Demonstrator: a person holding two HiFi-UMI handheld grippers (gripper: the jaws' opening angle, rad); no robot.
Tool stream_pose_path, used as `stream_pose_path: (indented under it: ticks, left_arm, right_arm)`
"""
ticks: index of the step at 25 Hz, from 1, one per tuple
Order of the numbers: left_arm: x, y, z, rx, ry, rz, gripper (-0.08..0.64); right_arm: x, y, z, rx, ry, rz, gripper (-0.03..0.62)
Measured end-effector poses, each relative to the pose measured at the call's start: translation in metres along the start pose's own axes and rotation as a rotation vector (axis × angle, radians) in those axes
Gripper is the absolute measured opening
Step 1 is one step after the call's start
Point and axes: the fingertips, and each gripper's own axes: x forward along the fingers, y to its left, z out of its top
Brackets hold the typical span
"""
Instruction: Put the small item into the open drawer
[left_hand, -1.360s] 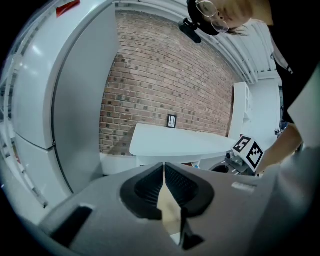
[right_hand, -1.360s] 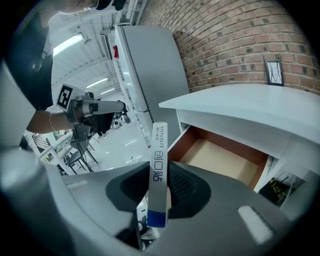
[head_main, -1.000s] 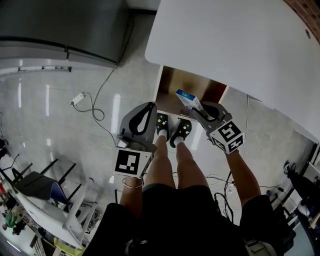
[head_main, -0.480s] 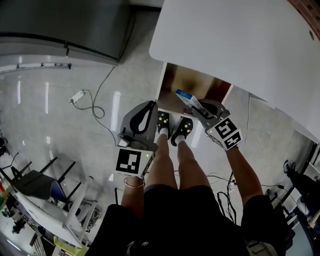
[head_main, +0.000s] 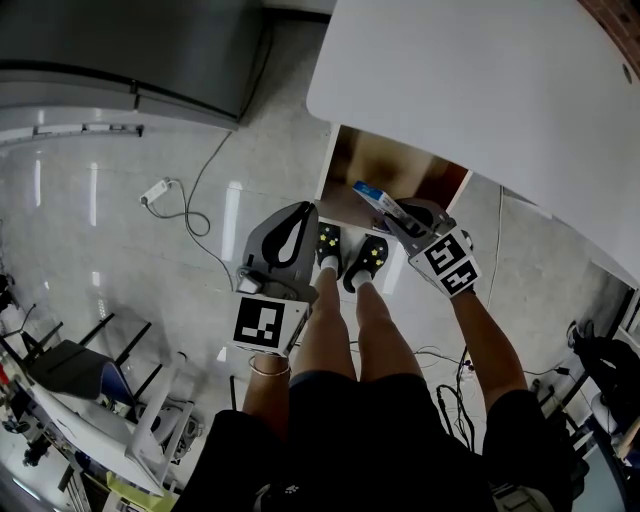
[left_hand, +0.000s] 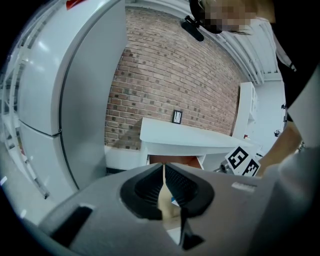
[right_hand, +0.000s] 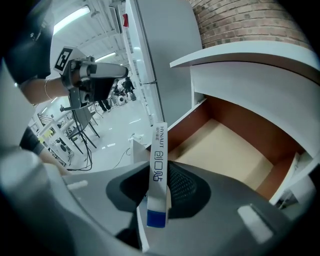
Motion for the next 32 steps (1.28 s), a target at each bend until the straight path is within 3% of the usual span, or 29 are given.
stream_pose_path:
  ticks: [32]
  left_arm:
    - [0.003, 0.017, -0.008, -0.029, 0.011, 0.018, 0.011]
  right_arm:
    - [0.048, -0.014, -0.02, -0.172, 0.197, 0.001, 0.095]
